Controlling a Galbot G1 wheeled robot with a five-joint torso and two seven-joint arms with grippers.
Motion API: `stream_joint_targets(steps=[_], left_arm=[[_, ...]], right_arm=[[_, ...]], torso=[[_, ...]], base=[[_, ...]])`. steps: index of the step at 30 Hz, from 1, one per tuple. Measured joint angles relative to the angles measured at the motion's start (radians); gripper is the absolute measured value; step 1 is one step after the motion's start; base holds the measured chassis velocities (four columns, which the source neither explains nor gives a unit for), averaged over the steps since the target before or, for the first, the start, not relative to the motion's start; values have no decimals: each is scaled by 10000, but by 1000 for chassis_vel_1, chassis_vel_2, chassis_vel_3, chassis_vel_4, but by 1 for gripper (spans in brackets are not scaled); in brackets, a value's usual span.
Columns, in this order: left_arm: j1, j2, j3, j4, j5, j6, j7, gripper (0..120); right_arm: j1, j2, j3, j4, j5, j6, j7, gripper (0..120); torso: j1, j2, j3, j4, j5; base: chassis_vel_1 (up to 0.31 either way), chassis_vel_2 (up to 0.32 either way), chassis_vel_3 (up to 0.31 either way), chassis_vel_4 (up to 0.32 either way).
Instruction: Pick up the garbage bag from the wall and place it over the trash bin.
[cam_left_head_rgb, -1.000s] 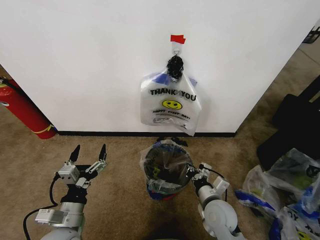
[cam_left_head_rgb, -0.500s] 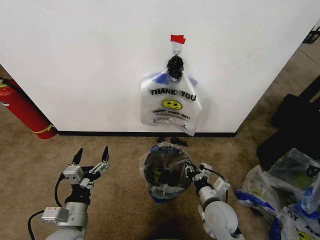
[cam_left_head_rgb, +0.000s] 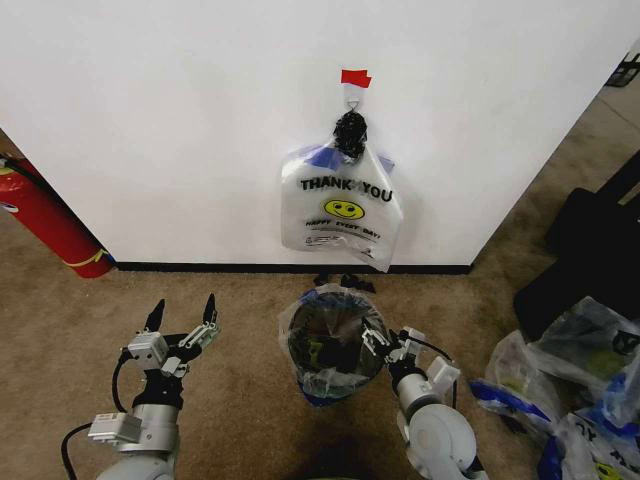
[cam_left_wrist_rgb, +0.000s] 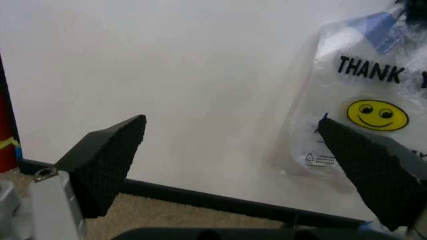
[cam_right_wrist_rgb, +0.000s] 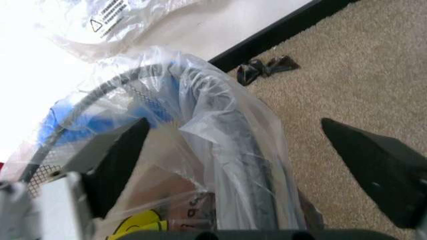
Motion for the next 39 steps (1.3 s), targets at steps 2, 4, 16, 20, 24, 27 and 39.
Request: stream_joint_targets(steps=[2,4,16,20,24,27,39], left_arm=[[23,-2,9,-10,3,3,-6,100],[35,-6,26,-14,13,4,-7,100],[-161,-344,496,-42,1034,82,-157,100],[-242,-410,668,-127,1415,97,-213,100],[-307,-438,752,-194,1717,65,-281,100],[-305,-452,751,-321,2014,9,-273,100],[113,-729,470,-591,2586,-58,-128,100]], right_arm=[[-60,-52,0,80,-43,0,-37,100],[-90,-76,2,113,-125,19,-74,100],[-1770,-118,975,1636,-4580,3899,-1213,100],[-2527,46,1303,2186,-5723,4622,-1220,100],[-3229,256,1439,2791,-6383,4924,-1212,100],[-3735,378,1527,3483,-6564,4970,-1186,100],[-4095,536,2158,3802,-7044,5493,-1234,100]], torso=[[0,0,0,-1,-1],[0,0,0,0,0],[0,0,0,0,-1],[0,0,-1,0,1],[-1,0,-1,-3,0],[-1,0,-1,-1,-4],[-1,0,0,0,1]], base=[[0,0,0,0],[0,0,0,0],[0,0,0,0],[0,0,0,0],[0,0,0,0],[0,0,0,0],[0,0,0,0]])
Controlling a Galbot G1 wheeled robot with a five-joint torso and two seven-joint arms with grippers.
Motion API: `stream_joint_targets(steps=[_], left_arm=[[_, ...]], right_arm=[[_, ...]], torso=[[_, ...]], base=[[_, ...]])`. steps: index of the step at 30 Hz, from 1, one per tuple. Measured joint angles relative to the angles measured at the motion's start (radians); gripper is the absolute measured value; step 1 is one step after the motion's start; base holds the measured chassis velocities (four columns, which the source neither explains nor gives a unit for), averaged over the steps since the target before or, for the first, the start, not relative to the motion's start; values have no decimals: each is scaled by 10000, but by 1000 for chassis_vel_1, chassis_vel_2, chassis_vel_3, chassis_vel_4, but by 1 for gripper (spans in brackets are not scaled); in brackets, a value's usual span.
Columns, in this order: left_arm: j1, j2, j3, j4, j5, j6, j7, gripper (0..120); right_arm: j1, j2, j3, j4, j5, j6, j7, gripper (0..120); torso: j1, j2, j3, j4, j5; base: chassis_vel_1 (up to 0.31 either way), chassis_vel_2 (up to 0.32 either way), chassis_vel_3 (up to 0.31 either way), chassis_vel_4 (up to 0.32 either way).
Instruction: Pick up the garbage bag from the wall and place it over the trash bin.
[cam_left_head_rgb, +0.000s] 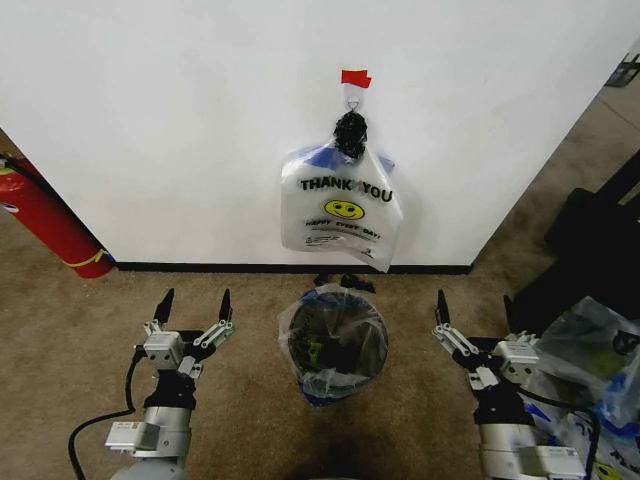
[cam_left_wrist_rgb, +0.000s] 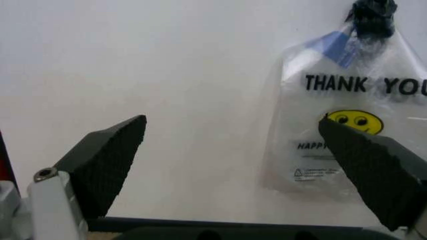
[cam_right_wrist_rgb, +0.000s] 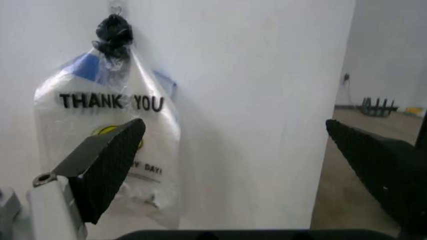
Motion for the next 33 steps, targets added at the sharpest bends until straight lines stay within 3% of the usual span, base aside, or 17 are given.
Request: stream_joint_targets(steps=[8,33], left_arm=[[-100,-217,85,-26,240,144,-70,100],[-241,-322,367,116,314,333,-229,100]], right_arm=[[-33,79,101,-42,-573,503,73,100],[-49,-60,-233,1,-49,-44,16,100]], torso=[[0,0,0,-1,-1],[0,0,0,0,-2]], base=[[0,0,0,0],[0,0,0,0]])
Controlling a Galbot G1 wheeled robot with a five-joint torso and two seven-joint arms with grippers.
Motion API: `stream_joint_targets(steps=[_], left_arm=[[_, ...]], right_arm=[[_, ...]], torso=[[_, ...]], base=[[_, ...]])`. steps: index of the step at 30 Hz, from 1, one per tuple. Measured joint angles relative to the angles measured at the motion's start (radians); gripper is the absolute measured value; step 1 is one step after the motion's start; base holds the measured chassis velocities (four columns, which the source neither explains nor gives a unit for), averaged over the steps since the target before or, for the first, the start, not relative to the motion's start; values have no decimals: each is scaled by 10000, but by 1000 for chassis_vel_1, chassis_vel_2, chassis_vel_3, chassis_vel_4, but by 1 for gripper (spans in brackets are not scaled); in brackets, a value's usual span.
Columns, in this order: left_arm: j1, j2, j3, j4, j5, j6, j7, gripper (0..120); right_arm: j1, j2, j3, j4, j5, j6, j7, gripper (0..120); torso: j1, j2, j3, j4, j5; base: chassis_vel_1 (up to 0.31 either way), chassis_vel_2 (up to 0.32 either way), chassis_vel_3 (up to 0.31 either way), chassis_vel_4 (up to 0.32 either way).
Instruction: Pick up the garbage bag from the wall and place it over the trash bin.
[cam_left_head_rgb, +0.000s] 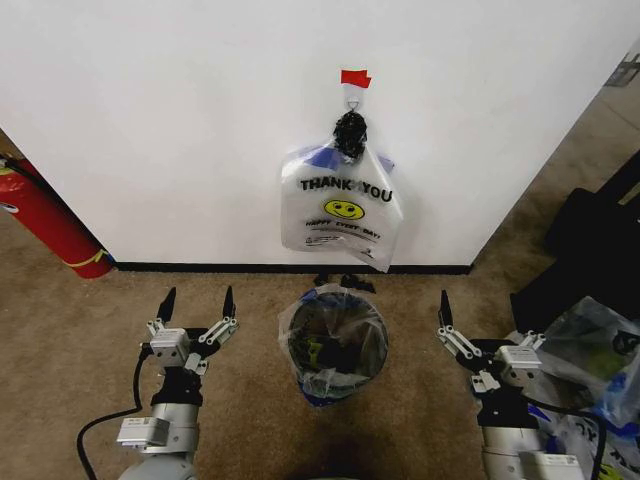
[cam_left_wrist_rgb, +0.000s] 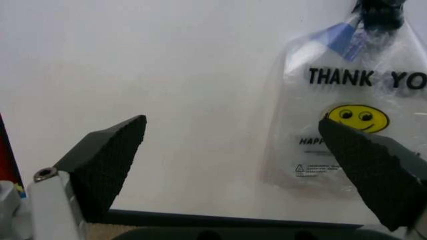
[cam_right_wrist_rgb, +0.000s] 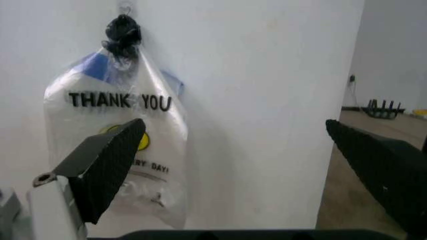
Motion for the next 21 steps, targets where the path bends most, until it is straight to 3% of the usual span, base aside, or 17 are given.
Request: stream_joint_targets(steps=[21], left_arm=[[118,-125,284,86,208,5,54,100]], right_arm=[[-41,-55,-363,234,692,-473,35,100]], torso=[[0,0,0,0,-2]], base=[[0,0,0,0]])
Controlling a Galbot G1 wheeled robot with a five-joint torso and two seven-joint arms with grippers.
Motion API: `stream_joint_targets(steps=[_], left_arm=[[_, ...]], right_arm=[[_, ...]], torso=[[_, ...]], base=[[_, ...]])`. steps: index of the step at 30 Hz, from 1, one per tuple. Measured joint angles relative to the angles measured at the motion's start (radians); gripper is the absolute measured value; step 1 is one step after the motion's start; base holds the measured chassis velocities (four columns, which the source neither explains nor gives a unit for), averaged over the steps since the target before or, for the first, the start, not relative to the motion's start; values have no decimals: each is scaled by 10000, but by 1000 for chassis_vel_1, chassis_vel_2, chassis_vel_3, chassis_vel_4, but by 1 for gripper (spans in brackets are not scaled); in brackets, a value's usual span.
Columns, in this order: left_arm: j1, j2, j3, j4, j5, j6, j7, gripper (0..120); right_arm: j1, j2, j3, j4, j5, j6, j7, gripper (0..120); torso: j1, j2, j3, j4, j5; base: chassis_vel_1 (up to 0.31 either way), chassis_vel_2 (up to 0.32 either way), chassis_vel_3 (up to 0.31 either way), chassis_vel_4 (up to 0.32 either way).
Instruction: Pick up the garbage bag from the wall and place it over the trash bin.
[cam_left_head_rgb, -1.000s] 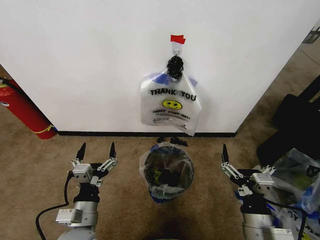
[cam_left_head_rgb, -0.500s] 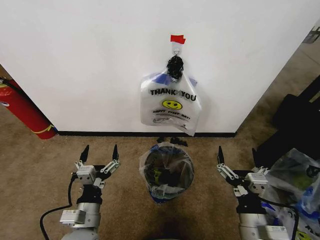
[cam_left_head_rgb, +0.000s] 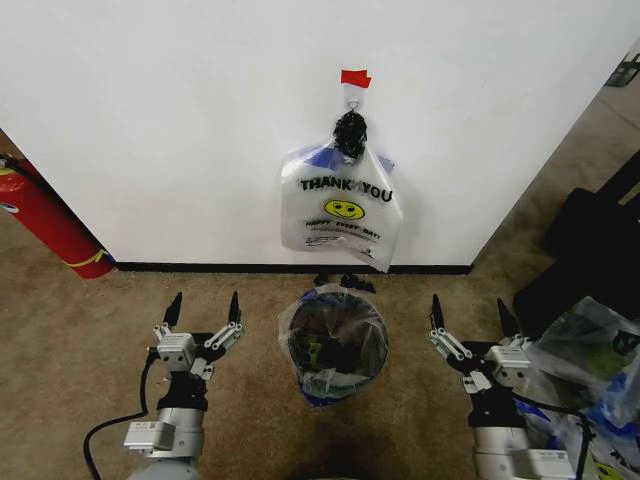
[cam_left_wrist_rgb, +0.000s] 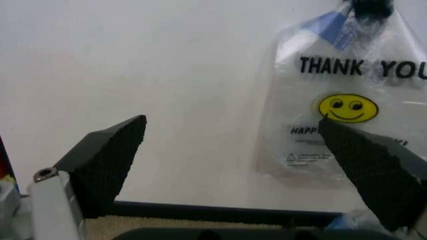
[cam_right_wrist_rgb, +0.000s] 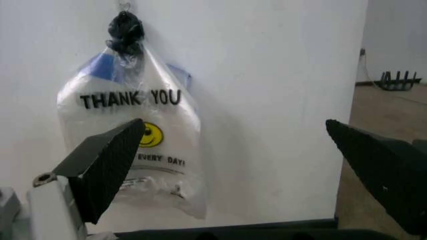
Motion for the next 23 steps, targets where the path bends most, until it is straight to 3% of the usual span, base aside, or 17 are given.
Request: stream_joint_targets(steps=[23], left_arm=[[-59,-66,-78,16,7,44,-54,100]], right_arm=[[155,-172,113,-495,-158,106,-22,100]], torso=[[0,0,0,0,1]], base=[[0,0,0,0]])
